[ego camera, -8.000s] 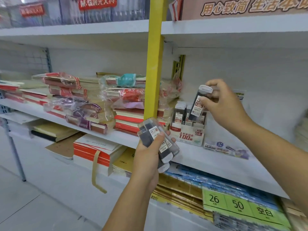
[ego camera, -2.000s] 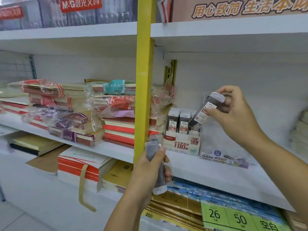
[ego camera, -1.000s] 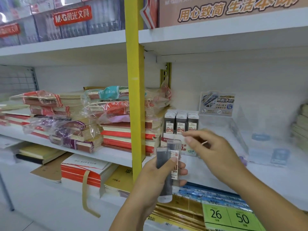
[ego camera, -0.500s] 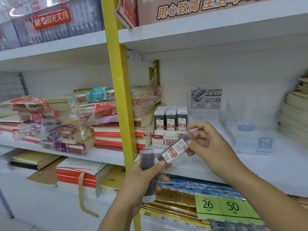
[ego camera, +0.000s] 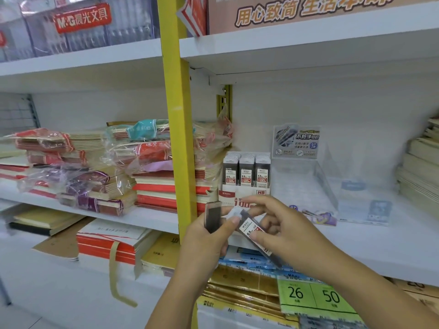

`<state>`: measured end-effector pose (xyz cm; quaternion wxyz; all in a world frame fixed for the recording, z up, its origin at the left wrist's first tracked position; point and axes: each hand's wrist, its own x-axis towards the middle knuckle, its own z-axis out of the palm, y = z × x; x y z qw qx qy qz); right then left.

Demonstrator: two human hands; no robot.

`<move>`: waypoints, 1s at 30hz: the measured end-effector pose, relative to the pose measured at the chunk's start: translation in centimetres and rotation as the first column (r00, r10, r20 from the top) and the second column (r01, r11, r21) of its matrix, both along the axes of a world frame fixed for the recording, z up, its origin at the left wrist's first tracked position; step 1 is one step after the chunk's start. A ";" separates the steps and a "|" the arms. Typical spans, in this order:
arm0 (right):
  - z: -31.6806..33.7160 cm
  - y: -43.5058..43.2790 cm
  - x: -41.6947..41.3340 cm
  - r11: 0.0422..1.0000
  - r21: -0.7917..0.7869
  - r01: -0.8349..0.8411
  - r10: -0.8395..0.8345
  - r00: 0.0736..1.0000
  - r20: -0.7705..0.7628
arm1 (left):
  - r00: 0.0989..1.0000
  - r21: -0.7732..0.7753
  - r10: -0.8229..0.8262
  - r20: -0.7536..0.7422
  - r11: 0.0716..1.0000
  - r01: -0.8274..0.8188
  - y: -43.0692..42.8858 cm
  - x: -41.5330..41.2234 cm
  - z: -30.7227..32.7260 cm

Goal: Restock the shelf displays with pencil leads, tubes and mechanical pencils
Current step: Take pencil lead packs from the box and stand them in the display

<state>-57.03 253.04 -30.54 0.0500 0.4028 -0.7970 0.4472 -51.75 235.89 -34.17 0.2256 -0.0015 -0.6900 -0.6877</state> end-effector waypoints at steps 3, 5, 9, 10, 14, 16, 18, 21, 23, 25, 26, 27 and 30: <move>-0.1 -0.6 0.4 0.999 0.025 -0.039 0.040 0.998 -0.042 | 1.000 -0.027 0.010 -0.017 1.000 -0.010 -0.1 0.1 0.1; 0.1 -0.6 0.2 0.999 -0.038 -0.029 0.028 0.999 -0.028 | 1.000 -0.005 -0.005 -0.018 1.000 0.005 -0.1 0.2 0.2; 2.4 0.0 -1.4 0.919 -0.388 0.073 -0.079 0.997 0.001 | 1.000 0.102 -0.008 0.027 0.995 0.005 -0.6 0.4 0.4; 3.5 0.2 -2.1 0.889 -0.450 0.085 -0.117 0.992 -0.044 | 1.000 0.121 -0.006 0.024 0.993 0.003 -0.7 0.3 0.4; 7.7 0.5 -5.2 0.897 -0.392 0.206 -0.338 0.890 -0.306 | 0.999 0.205 0.034 0.008 0.978 -0.035 -1.2 0.0 0.4; 8.8 0.2 -6.3 0.925 -0.271 0.268 -0.365 0.825 -0.431 | 0.999 0.216 0.047 0.011 0.975 -0.048 -1.3 -0.1 0.2; 9.0 -0.3 -7.3 0.937 -0.125 0.326 -0.344 0.808 -0.479 | 0.999 0.225 0.051 0.012 0.973 -0.053 -1.3 -0.1 0.1; 8.5 -0.8 -8.5 0.926 0.030 0.378 -0.325 0.833 -0.447 | 0.999 0.235 0.054 0.010 0.970 -0.055 -1.3 0.0 0.1; 8.2 -1.0 -9.3 0.925 0.068 0.374 -0.316 0.856 -0.409 | 0.999 0.241 0.045 0.011 0.970 -0.046 -1.3 0.1 0.3; 8.0 -1.1 -10.1 0.930 0.068 0.362 -0.313 0.873 -0.374 | 0.998 0.250 0.055 0.011 0.967 -0.056 -1.4 0.1 0.4; 7.8 -1.1 -10.5 0.929 0.068 0.364 -0.312 0.870 -0.382 | 0.998 0.258 0.063 0.010 0.964 -0.063 -1.4 0.1 0.4; 7.6 -1.1 -10.9 0.926 0.077 0.371 -0.311 0.859 -0.407 | 0.997 0.262 0.071 0.012 0.962 -0.072 -1.5 0.1 0.5; 6.7 -1.2 -11.6 0.909 0.082 0.408 -0.332 0.830 -0.449 | 0.996 0.239 0.090 0.027 0.966 -0.094 -1.5 0.2 0.5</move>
